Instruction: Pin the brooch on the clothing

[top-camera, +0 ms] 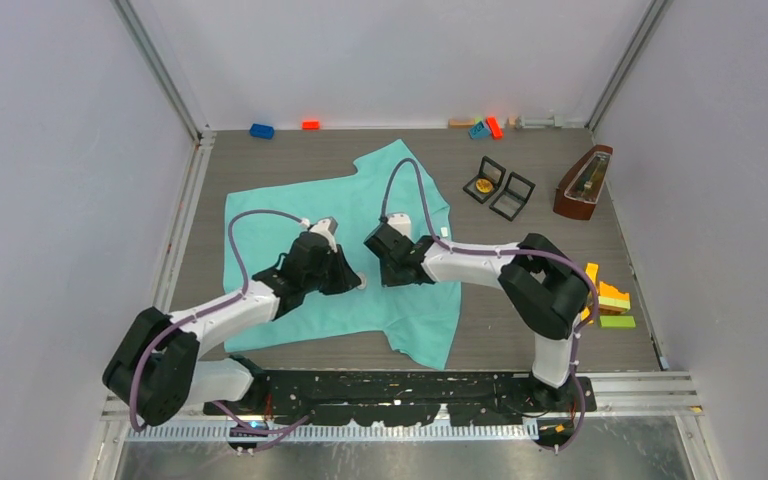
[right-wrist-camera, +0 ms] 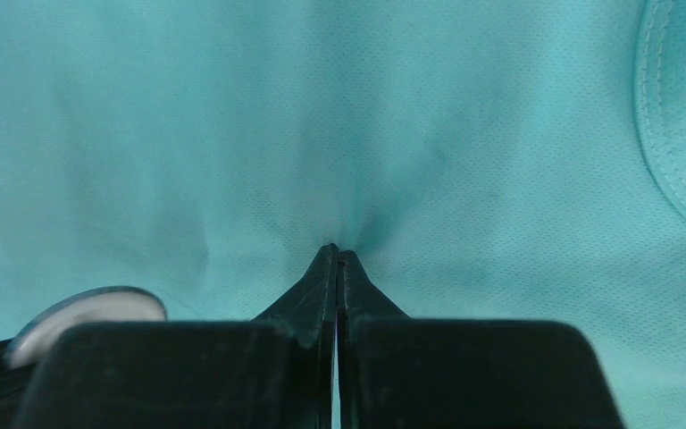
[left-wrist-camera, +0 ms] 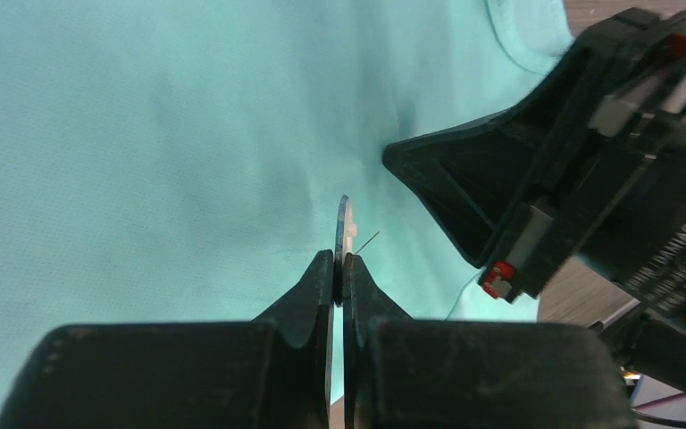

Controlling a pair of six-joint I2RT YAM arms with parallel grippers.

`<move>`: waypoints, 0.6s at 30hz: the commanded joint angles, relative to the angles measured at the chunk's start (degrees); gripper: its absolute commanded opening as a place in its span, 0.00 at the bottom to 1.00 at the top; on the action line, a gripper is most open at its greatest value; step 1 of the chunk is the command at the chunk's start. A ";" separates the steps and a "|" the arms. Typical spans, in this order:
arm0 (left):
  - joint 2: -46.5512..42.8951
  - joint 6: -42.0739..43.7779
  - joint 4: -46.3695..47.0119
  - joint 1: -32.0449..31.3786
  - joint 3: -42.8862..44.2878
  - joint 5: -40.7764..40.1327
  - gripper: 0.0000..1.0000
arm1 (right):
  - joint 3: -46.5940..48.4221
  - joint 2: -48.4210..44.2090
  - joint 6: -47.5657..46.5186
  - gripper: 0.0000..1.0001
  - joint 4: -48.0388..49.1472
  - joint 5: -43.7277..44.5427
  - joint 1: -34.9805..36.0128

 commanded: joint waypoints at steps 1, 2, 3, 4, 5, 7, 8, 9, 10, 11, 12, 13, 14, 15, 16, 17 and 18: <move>2.54 0.03 4.16 -1.97 1.80 -4.36 0.00 | -5.00 -4.59 0.90 0.00 8.31 0.46 0.23; 3.24 -0.01 4.24 -2.41 2.16 -5.11 0.00 | -6.81 -6.03 1.08 0.00 9.58 0.37 0.24; 4.10 0.03 4.25 -2.79 2.63 -5.61 0.00 | -7.59 -6.64 1.36 0.00 11.98 0.12 0.24; 4.80 0.11 4.25 -3.22 3.04 -5.65 0.00 | -9.17 -7.88 1.58 0.00 13.13 -0.07 0.24; 5.50 0.26 4.25 -3.58 3.61 -6.59 0.00 | -10.00 -8.53 1.73 0.00 15.46 -0.43 0.24; 6.96 0.33 4.33 -4.29 4.41 -8.06 0.00 | -11.87 -9.99 1.92 0.00 18.39 -1.06 0.24; 7.51 0.38 4.48 -4.62 4.73 -8.27 0.00 | -12.88 -10.67 2.03 0.00 19.01 -1.23 0.24; 8.00 0.36 4.51 -4.94 5.06 -8.46 0.00 | -13.31 -10.98 2.09 0.00 21.13 -1.60 0.24; 8.42 0.42 4.59 -5.28 5.43 -8.54 0.00 | -14.07 -11.52 2.29 0.00 21.88 -1.76 0.24; 8.83 0.53 4.60 -5.69 5.76 -8.75 0.00 | -14.39 -11.75 2.35 0.00 23.10 -2.06 0.24; 9.20 0.57 4.53 -6.19 6.04 -8.95 0.00 | -15.09 -12.15 2.60 0.00 24.41 -2.38 0.24; 9.58 0.70 4.52 -6.50 6.31 -9.12 0.00 | -15.51 -12.64 2.77 0.00 25.15 -2.50 0.24; 9.97 0.85 4.32 -6.75 6.64 -9.34 0.00 | -16.34 -12.89 3.08 0.00 26.53 -2.79 0.24; 10.37 0.97 4.00 -6.94 6.92 -9.69 0.00 | -16.75 -13.47 3.18 0.00 27.17 -2.89 0.22; 10.68 1.07 3.60 -7.09 7.21 -10.03 0.00 | -17.52 -13.78 3.49 0.00 28.31 -2.98 0.23; 11.05 1.20 3.28 -7.19 7.45 -10.19 0.00 | -17.92 -14.35 3.57 0.00 28.72 -3.07 0.24; 11.38 1.36 3.20 -7.29 7.74 -10.28 0.00 | -18.56 -14.66 3.63 0.00 29.42 -3.02 0.20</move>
